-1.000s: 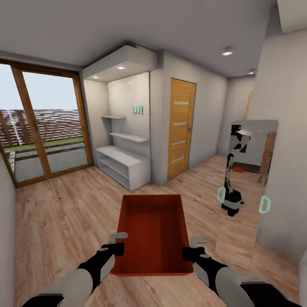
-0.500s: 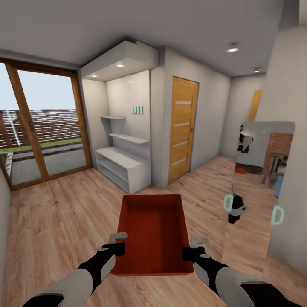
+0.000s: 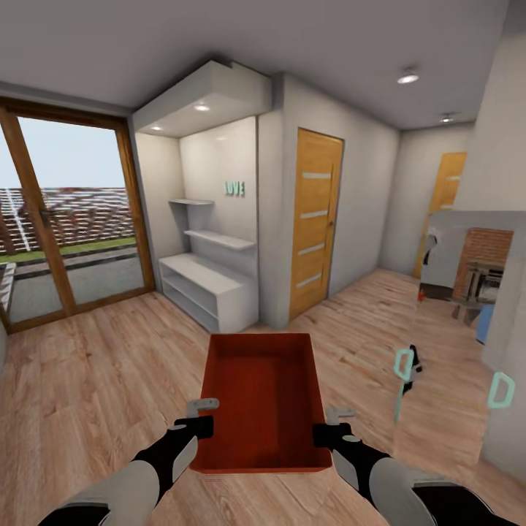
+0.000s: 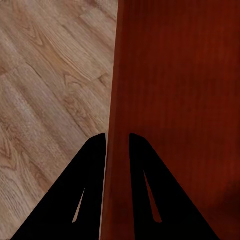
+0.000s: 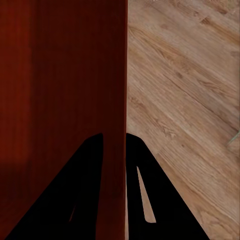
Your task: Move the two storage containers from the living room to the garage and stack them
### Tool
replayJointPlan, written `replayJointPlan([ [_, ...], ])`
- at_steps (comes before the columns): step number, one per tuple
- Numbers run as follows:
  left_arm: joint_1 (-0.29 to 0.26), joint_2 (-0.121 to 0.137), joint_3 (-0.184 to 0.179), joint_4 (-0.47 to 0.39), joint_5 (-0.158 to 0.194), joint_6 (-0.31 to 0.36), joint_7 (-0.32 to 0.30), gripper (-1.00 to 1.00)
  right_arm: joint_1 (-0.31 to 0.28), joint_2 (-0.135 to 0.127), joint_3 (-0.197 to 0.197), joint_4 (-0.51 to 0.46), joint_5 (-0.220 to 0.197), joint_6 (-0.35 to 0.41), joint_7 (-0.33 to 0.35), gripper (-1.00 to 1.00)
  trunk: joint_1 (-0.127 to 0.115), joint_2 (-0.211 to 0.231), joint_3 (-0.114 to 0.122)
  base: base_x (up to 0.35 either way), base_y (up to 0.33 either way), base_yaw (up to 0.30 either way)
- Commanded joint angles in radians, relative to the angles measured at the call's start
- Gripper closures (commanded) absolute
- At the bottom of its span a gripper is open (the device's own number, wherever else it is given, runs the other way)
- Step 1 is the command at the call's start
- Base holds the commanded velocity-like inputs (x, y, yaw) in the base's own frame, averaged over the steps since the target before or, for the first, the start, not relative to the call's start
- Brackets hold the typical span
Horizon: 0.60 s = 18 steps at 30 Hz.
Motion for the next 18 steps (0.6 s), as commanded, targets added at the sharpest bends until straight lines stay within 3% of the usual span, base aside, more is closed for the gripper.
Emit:
replayJointPlan([
  [1, 0.000, 0.008, 0.026, -0.006, -0.014, 0.006, 0.020, 1.00, 0.000, -0.006, -0.005, 0.004, -0.010, -0.005, -0.007, 1.00, 0.001, -0.001, 0.000, 0.323, 0.000, 0.000],
  [18, 0.000, 0.014, 0.026, -0.006, 0.014, 0.007, 0.020, 1.00, 0.000, -0.006, -0.005, 0.004, -0.010, -0.005, -0.007, 1.00, 0.001, -0.001, 0.000, 0.323, 0.000, 0.000],
])
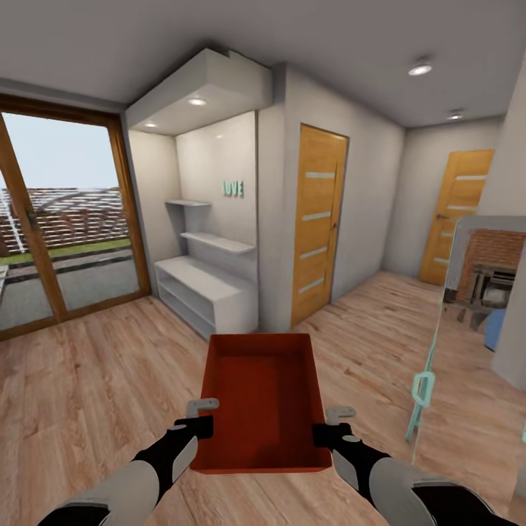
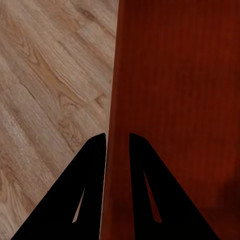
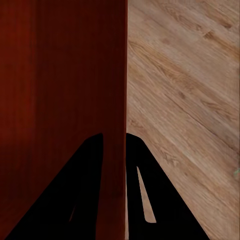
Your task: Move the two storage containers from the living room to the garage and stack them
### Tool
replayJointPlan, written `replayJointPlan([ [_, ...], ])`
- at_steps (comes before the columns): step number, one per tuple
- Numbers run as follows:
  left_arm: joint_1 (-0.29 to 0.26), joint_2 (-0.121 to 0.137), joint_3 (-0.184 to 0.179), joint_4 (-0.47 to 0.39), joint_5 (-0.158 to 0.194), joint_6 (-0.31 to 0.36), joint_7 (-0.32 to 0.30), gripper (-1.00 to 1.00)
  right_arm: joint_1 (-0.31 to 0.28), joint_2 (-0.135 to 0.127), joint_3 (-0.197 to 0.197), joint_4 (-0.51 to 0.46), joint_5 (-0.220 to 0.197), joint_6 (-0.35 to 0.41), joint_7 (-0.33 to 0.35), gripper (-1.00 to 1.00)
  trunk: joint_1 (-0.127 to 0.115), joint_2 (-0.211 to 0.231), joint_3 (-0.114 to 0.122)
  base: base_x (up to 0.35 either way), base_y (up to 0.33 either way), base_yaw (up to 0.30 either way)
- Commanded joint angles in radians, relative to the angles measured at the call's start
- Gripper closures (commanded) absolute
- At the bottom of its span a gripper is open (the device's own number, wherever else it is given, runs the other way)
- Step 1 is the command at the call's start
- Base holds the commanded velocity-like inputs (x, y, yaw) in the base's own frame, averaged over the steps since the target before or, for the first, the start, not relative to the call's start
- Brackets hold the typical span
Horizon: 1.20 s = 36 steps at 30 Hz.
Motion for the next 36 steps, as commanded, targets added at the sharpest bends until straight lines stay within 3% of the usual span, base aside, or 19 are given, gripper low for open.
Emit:
replayJointPlan([
  [1, -0.001, 0.012, 0.047, -0.005, -0.011, 0.006, 0.017, 1.00, 0.000, -0.007, -0.007, 0.004, -0.008, -0.005, -0.006, 1.00, 0.001, -0.001, 0.000, 0.323, 0.000, 0.000],
  [18, -0.001, 0.012, 0.047, -0.005, -0.011, 0.005, 0.017, 1.00, 0.000, -0.005, -0.007, 0.004, -0.008, -0.005, -0.008, 1.00, 0.001, -0.001, 0.000, 0.323, 0.000, -0.006],
  [36, -0.001, 0.014, 0.047, -0.005, -0.009, 0.006, 0.017, 1.00, -0.001, -0.005, -0.007, 0.004, -0.008, -0.005, -0.006, 1.00, 0.001, -0.001, 0.000, 0.323, 0.000, -0.231],
])
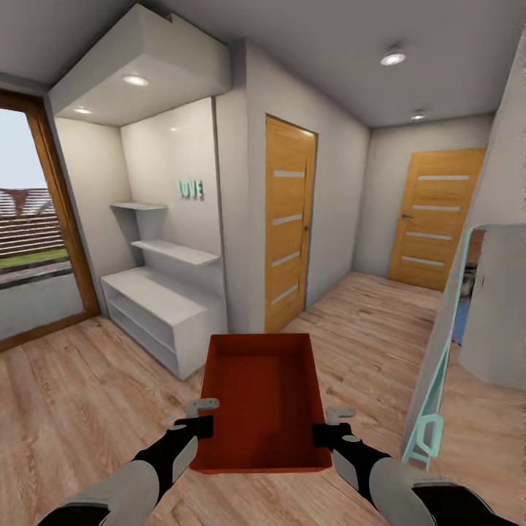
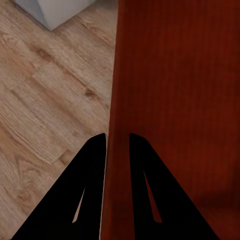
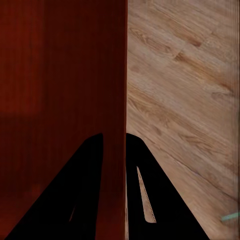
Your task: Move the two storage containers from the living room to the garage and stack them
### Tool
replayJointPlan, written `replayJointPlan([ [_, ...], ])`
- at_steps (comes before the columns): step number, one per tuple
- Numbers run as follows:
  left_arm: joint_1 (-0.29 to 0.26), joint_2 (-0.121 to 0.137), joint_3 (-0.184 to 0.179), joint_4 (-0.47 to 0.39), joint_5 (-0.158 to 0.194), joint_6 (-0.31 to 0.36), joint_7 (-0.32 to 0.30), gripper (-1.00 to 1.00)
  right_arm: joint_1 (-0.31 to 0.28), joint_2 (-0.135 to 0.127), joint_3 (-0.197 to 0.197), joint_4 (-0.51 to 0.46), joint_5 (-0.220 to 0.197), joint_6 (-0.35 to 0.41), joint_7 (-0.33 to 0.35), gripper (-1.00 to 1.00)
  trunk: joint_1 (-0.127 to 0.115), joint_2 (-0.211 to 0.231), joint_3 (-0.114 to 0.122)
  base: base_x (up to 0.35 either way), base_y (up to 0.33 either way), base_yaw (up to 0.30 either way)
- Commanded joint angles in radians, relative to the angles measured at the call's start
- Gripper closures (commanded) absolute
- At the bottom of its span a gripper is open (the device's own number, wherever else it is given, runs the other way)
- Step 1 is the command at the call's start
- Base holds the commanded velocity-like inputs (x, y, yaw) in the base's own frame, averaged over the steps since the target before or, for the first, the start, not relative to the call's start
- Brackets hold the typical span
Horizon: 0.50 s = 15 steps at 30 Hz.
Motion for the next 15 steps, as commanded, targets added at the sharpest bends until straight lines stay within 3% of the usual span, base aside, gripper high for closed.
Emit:
replayJointPlan([
  [1, -0.001, 0.014, 0.048, -0.006, -0.011, 0.006, 0.017, 1.00, 0.000, -0.005, -0.007, 0.003, -0.008, -0.005, -0.006, 1.00, 0.001, -0.001, 0.000, 0.324, 0.000, -0.248],
  [12, -0.001, 0.014, 0.048, -0.006, -0.010, 0.006, 0.017, 1.00, 0.000, -0.005, -0.007, 0.003, -0.008, -0.005, -0.006, 1.00, 0.001, -0.001, 0.000, 0.324, 0.000, -0.248],
  [15, -0.001, 0.014, 0.048, -0.006, -0.010, 0.006, 0.017, 1.00, 0.000, -0.005, -0.007, 0.003, -0.008, -0.005, -0.006, 1.00, 0.001, -0.001, 0.000, 0.324, 0.000, -0.132],
])
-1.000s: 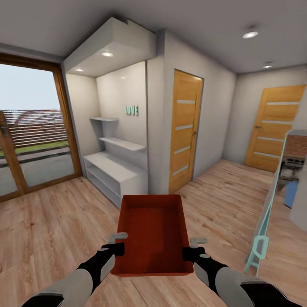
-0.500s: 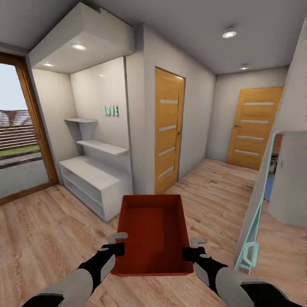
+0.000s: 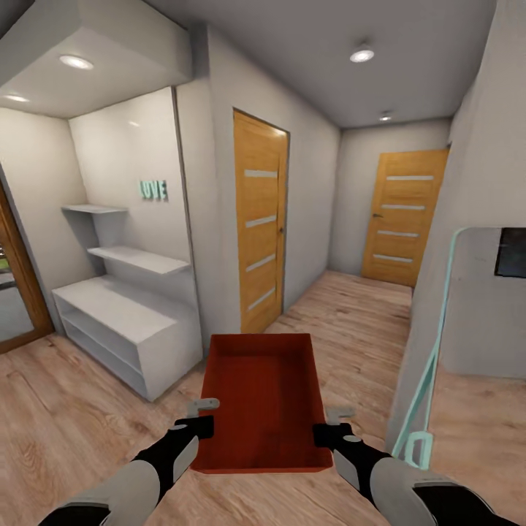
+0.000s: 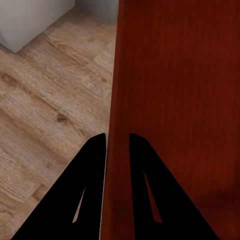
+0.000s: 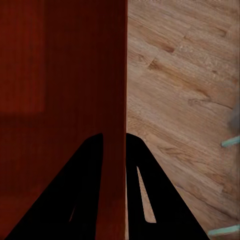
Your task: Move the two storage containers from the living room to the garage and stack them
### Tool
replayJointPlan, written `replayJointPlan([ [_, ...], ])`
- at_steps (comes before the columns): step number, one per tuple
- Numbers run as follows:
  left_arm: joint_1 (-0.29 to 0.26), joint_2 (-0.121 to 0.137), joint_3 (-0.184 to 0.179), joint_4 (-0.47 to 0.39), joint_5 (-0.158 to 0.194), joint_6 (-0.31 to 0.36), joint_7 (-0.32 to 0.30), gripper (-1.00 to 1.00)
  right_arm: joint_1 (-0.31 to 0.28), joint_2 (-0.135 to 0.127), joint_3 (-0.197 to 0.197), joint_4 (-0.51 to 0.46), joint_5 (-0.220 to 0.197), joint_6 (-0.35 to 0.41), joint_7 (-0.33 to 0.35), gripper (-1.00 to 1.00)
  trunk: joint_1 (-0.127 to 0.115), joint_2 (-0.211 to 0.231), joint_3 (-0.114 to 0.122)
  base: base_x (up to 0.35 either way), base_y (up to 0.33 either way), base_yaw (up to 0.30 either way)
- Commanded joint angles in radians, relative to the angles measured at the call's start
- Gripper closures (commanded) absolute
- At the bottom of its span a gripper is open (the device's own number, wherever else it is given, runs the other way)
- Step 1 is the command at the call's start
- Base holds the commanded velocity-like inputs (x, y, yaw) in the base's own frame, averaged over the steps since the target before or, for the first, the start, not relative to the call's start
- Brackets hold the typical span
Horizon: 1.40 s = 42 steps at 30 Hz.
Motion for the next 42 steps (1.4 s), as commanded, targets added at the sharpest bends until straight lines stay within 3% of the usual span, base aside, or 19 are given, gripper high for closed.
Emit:
replayJointPlan([
  [1, -0.001, 0.017, 0.050, -0.006, -0.012, 0.006, 0.012, 1.00, -0.001, -0.002, -0.005, 0.004, -0.010, -0.005, -0.011, 1.00, 0.001, -0.001, 0.000, 0.324, 0.000, -0.053],
  [23, -0.001, 0.016, 0.050, -0.006, -0.012, 0.006, 0.012, 1.00, 0.000, -0.002, -0.005, 0.004, -0.010, -0.005, -0.011, 1.00, 0.001, -0.001, 0.000, 0.324, 0.001, -0.004],
  [42, 0.000, 0.016, 0.050, -0.006, -0.010, 0.009, 0.008, 1.00, 0.000, -0.002, -0.005, 0.004, -0.011, -0.004, -0.011, 1.00, 0.001, -0.001, 0.000, 0.323, 0.137, -0.270],
])
